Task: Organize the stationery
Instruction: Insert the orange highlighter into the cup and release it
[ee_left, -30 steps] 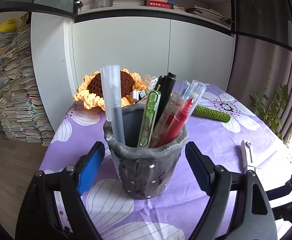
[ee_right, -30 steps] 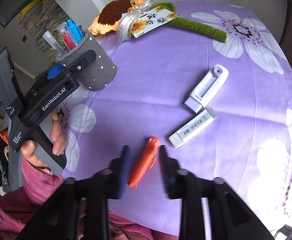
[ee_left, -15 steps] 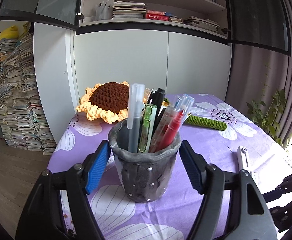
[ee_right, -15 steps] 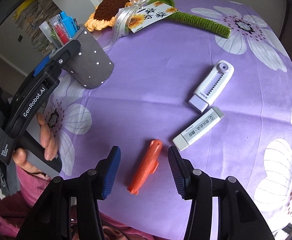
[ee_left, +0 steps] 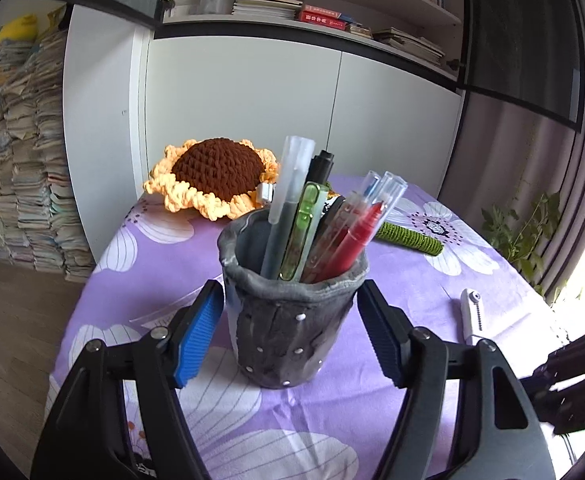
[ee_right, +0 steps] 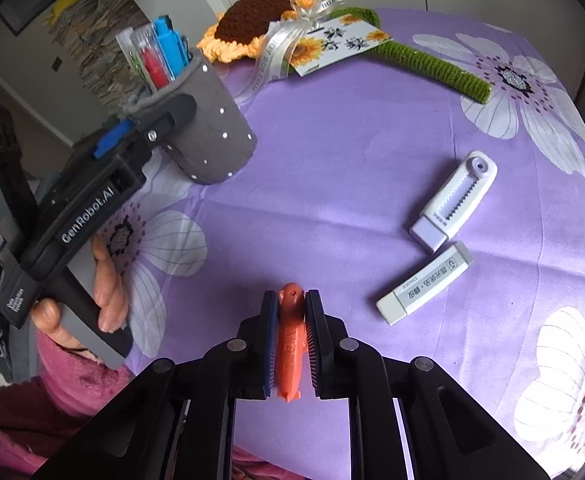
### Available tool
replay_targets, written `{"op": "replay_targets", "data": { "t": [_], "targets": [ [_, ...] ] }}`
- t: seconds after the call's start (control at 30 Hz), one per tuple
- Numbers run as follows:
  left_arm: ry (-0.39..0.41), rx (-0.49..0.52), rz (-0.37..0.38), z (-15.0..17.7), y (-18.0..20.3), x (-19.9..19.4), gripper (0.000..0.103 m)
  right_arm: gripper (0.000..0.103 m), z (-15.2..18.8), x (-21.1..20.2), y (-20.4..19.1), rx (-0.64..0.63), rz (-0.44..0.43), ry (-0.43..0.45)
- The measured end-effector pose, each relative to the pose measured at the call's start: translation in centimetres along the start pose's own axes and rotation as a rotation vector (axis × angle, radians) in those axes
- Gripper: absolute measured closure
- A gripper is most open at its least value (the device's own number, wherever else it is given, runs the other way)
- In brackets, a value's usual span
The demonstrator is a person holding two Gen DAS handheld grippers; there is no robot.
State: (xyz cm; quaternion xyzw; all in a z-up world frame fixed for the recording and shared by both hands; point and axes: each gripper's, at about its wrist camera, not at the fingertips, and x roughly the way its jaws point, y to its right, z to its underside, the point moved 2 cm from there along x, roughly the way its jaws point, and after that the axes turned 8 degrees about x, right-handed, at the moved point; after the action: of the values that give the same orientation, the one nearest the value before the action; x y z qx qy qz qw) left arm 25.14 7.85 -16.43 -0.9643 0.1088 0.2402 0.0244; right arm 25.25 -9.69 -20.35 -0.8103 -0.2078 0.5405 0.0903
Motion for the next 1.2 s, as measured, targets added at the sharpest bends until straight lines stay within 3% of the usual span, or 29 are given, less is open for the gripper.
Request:
{"op": "replay_targets", "data": {
  "t": [0.27, 0.57, 0.7, 0.9, 1.2],
  "targets": [
    [0.005, 0.002, 0.001, 0.2, 0.4, -0.3, 0.036, 0.088, -2.4, -5.8, -1.2, -0.005, -0.099, 0.188],
    [0.005, 0.001, 0.002, 0.2, 0.4, -0.4, 0.036, 0.088, -7.0, -12.3, -8.4, -0.176, -0.212, 0.458],
    [0.005, 0.001, 0.002, 0.2, 0.4, -0.3, 0.036, 0.088, -8.7, -9.4, -11.0, -0.247, -0.197, 0.411],
    [0.004, 0.000, 0.003, 0.2, 0.3, -0.3, 0.035, 0.088, -8.8, -5.1, -11.8, -0.296, -0.123, 0.344],
    [0.001, -0.007, 0.010, 0.2, 0.3, -0.3, 0.035, 0.088, -8.8, -3.2, -12.0, -0.356, -0.095, 0.344]
  ]
}}
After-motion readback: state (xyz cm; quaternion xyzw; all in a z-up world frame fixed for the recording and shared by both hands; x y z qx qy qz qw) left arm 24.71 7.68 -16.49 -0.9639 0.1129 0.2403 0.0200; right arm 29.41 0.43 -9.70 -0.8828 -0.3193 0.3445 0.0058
